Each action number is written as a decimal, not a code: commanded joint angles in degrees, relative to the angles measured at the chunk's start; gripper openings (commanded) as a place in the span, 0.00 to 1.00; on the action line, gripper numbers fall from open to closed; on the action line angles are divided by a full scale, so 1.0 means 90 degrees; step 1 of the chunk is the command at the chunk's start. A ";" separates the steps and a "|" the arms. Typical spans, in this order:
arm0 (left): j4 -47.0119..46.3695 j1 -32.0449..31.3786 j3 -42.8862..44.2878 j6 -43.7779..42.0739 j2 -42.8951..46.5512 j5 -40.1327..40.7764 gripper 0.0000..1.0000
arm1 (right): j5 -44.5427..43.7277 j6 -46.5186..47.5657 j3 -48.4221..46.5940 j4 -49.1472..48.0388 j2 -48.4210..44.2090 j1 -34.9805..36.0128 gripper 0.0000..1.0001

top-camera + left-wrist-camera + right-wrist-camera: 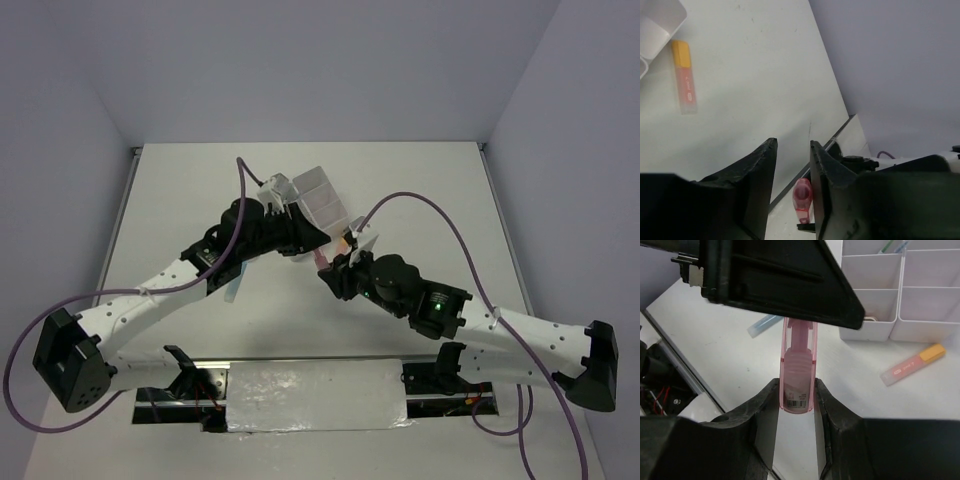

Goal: Sort the stationery into containers
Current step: Place the stationery in the storage box, then pick up the pen from the center of the board.

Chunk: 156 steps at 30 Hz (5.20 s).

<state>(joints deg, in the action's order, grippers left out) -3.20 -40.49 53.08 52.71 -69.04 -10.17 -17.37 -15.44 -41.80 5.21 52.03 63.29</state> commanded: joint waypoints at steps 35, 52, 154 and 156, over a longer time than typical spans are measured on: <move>-0.2593 0.0777 0.3193 -0.6853 -0.3655 0.0564 0.05 | -0.1655 -0.0931 0.0152 0.1774 -0.2539 -0.0001 1.00; -0.3101 0.1110 0.3341 -0.7058 -0.4722 0.0515 0.24 | -0.1557 -0.0511 0.0026 0.1550 -0.1944 -0.0010 1.00; 0.0457 0.1472 -0.1121 -0.0966 0.2594 -0.0915 0.99 | -0.0122 -0.1773 0.0112 0.0027 0.2142 -0.2306 0.00; -0.0686 0.1326 -0.1190 -0.0479 0.2146 -0.1338 1.00 | 0.0365 -0.1208 0.0628 -0.0352 0.1214 -0.2131 0.00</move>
<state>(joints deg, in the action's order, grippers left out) 9.78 -27.31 43.33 37.91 -45.58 -9.32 -18.04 -34.65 -39.86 10.72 71.64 42.11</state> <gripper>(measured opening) 0.994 0.317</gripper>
